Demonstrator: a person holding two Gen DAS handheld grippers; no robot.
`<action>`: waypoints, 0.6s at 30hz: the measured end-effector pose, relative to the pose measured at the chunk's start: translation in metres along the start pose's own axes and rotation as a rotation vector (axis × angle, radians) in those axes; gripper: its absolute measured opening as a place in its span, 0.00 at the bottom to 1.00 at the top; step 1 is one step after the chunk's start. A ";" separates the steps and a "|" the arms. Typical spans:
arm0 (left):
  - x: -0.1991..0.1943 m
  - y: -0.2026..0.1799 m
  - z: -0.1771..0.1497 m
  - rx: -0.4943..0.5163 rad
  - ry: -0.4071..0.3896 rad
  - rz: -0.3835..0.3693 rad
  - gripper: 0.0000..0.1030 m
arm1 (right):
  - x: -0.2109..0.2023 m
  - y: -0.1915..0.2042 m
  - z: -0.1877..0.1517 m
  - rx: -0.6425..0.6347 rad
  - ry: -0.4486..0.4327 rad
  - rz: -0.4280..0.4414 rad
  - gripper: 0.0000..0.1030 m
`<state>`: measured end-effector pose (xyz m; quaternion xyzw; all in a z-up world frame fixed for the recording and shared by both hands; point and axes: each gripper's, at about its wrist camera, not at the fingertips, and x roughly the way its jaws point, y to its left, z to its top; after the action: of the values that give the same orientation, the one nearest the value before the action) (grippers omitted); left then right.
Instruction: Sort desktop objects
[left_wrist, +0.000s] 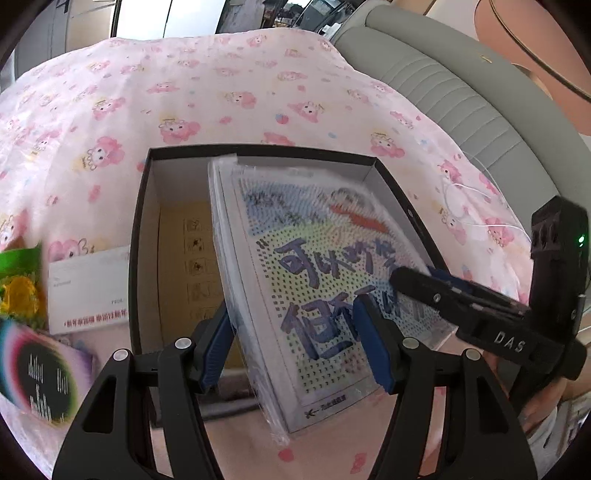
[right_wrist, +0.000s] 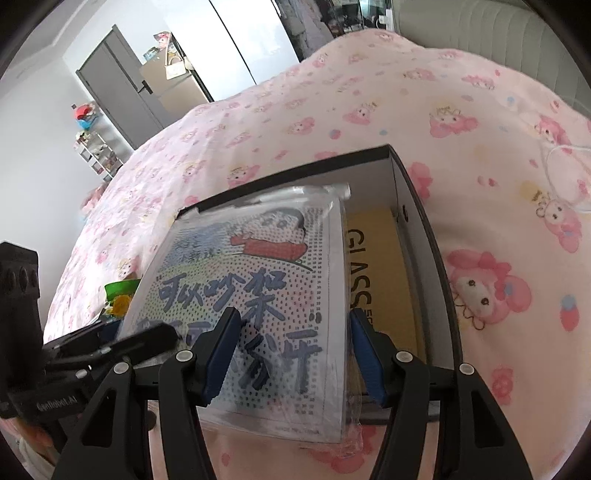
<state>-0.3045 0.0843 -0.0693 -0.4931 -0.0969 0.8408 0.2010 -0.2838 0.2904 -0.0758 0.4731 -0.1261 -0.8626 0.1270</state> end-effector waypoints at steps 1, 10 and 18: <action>0.002 0.002 0.002 -0.001 0.001 0.000 0.63 | 0.003 -0.001 0.001 0.001 0.007 0.006 0.56; 0.022 0.026 0.012 0.002 0.032 0.054 0.63 | 0.041 0.015 0.024 -0.068 0.073 -0.044 0.56; 0.039 0.037 0.012 0.037 0.150 0.098 0.63 | 0.078 0.023 0.019 -0.065 0.180 -0.066 0.57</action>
<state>-0.3406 0.0688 -0.1076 -0.5552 -0.0415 0.8120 0.1753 -0.3377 0.2448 -0.1195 0.5482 -0.0703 -0.8240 0.1245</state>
